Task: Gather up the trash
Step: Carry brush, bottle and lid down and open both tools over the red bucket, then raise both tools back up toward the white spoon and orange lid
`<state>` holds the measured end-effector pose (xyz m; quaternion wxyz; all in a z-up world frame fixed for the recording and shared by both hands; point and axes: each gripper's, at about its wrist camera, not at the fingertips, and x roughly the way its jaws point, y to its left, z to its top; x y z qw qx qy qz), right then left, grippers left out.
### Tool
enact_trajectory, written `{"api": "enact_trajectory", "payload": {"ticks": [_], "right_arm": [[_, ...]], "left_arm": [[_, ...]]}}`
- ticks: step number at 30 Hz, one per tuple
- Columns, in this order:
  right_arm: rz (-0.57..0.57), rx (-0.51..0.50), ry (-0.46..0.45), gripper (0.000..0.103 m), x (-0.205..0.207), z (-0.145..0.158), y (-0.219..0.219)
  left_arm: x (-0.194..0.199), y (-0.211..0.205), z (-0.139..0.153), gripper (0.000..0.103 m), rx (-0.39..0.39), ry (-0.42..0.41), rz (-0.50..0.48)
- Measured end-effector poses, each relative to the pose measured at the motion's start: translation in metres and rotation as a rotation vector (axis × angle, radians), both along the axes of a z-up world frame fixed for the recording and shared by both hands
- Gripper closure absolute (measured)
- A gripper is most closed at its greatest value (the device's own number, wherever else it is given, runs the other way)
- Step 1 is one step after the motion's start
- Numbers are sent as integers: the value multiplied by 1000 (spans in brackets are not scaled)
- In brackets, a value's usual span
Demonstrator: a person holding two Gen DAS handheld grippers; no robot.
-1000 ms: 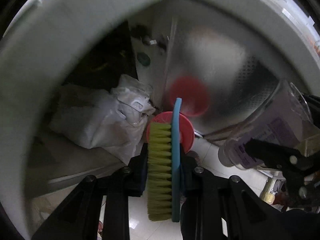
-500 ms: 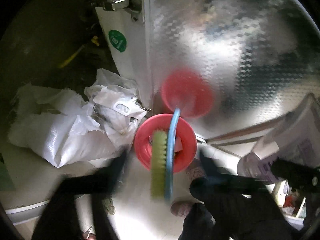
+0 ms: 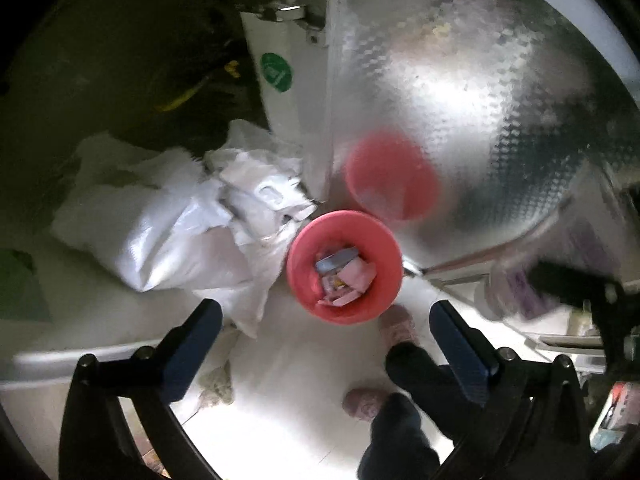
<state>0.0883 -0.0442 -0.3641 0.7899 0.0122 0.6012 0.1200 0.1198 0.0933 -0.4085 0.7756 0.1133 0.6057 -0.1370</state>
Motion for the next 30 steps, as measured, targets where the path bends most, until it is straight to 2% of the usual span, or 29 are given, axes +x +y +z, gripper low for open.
{"api": "enact_trajectory", "payload": {"ticks": [8,14,15,16,19,24,30], "right_arm": [[106,6,-16,35,12,7,14],[227,-31,-88,35,16,4,37],[247,-37,-82,30,17,0,41],[269,-36,-67,19,17,-3,44],[277,-35,-82,6,14,3,47],[269,-44,-116,1,6,27,48],[263,-42,-124,1,-7,76,54]], "left_arm": [[-23,30,11,0,-9,11,105],[-28,50,12,0,-23,14,179],[-29,51,13,0,-16,10,182],[-31,53,14,0,-9,8,185],[-37,58,21,0,5,1,193],[-49,69,45,0,12,-8,216],[-59,76,111,0,8,-62,224]]}}
